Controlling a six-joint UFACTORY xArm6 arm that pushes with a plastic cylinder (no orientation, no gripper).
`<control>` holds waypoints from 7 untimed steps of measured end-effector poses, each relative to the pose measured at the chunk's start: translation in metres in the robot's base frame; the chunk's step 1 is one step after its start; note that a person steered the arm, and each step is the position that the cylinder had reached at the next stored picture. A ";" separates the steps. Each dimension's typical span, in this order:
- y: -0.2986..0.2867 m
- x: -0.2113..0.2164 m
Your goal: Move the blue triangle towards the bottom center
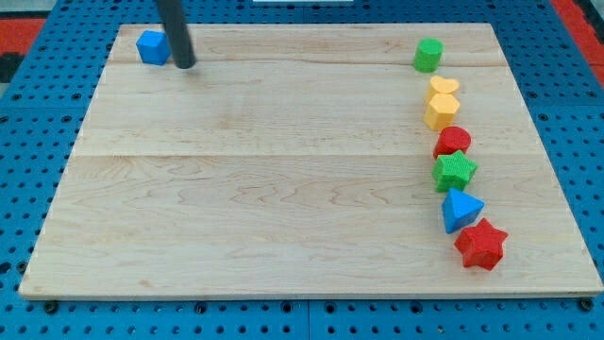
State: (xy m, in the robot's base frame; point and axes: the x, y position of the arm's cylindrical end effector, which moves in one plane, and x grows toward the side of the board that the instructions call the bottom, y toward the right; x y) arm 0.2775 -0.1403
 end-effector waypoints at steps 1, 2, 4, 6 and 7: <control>0.049 -0.013; 0.049 -0.015; 0.083 -0.061; 0.200 -0.084; 0.324 -0.081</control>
State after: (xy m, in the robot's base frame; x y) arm 0.1963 0.1841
